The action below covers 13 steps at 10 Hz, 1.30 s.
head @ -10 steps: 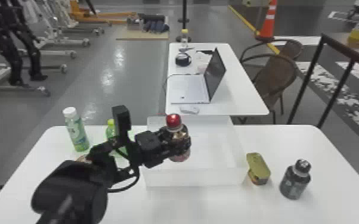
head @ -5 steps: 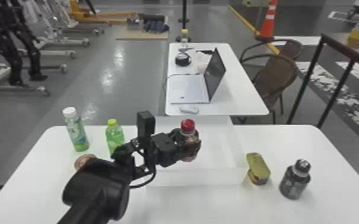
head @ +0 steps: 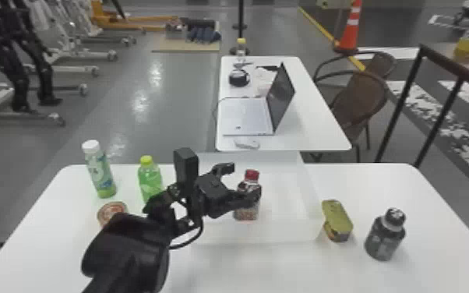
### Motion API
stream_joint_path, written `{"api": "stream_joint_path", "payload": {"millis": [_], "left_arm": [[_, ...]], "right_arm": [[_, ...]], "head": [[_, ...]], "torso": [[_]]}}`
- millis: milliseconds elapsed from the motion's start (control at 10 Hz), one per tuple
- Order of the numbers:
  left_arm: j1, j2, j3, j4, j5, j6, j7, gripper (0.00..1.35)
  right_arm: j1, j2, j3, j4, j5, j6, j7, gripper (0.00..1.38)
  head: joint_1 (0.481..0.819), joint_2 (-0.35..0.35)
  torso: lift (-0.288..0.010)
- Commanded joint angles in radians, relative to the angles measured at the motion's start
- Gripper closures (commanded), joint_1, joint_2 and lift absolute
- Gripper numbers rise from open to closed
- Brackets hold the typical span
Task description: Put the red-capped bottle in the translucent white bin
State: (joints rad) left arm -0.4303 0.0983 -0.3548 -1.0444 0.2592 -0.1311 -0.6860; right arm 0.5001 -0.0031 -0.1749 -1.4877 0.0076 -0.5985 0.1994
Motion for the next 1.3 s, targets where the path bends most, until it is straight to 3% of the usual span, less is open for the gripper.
{"api": "stream_joint_path", "payload": {"millis": [0,200,400,500,600,700,900,1200], "left_arm": [[0.036,0.023,0.031,-0.071,0.002,-0.022,-0.004,0.24],[0.257,0.074,0.221,-0.358,-0.048,0.047,0.072,0.24],[0.484,0.081,0.425,-0.534,-0.066,0.074,0.102,0.24],[0.561,0.077,0.488,-0.577,-0.064,0.062,0.129,0.24],[0.617,0.055,0.534,-0.597,-0.063,0.045,0.14,0.24],[0.67,0.014,0.577,-0.611,-0.074,0.022,0.14,0.24],[0.772,-0.095,0.663,-0.629,-0.112,-0.016,0.14,0.24],[0.855,-0.101,0.743,-0.667,-0.175,-0.087,0.169,0.24]], "right_arm": [[0.0,0.004,0.0,-0.002,0.002,-0.001,0.0,0.13],[0.006,0.004,0.0,-0.009,0.003,-0.001,0.0,0.13],[0.023,0.004,0.0,-0.022,0.005,-0.001,0.0,0.13],[0.031,0.004,-0.002,-0.029,0.005,-0.001,-0.002,0.13],[0.038,0.004,-0.003,-0.039,0.006,-0.001,-0.009,0.13],[0.048,0.004,-0.003,-0.046,0.006,-0.001,-0.018,0.13],[0.072,0.004,-0.003,-0.06,0.005,-0.001,-0.038,0.13],[0.112,0.004,-0.002,-0.083,0.006,-0.001,-0.072,0.13]], "head": [[0.549,0.0],[0.549,0.0],[0.549,0.0],[0.549,0.0],[0.549,0.0],[0.549,0.0],[0.549,0.0],[0.549,0.0]], "torso": [[-0.1],[-0.1],[-0.1],[-0.1],[-0.1],[-0.1],[-0.1],[-0.1]]}}
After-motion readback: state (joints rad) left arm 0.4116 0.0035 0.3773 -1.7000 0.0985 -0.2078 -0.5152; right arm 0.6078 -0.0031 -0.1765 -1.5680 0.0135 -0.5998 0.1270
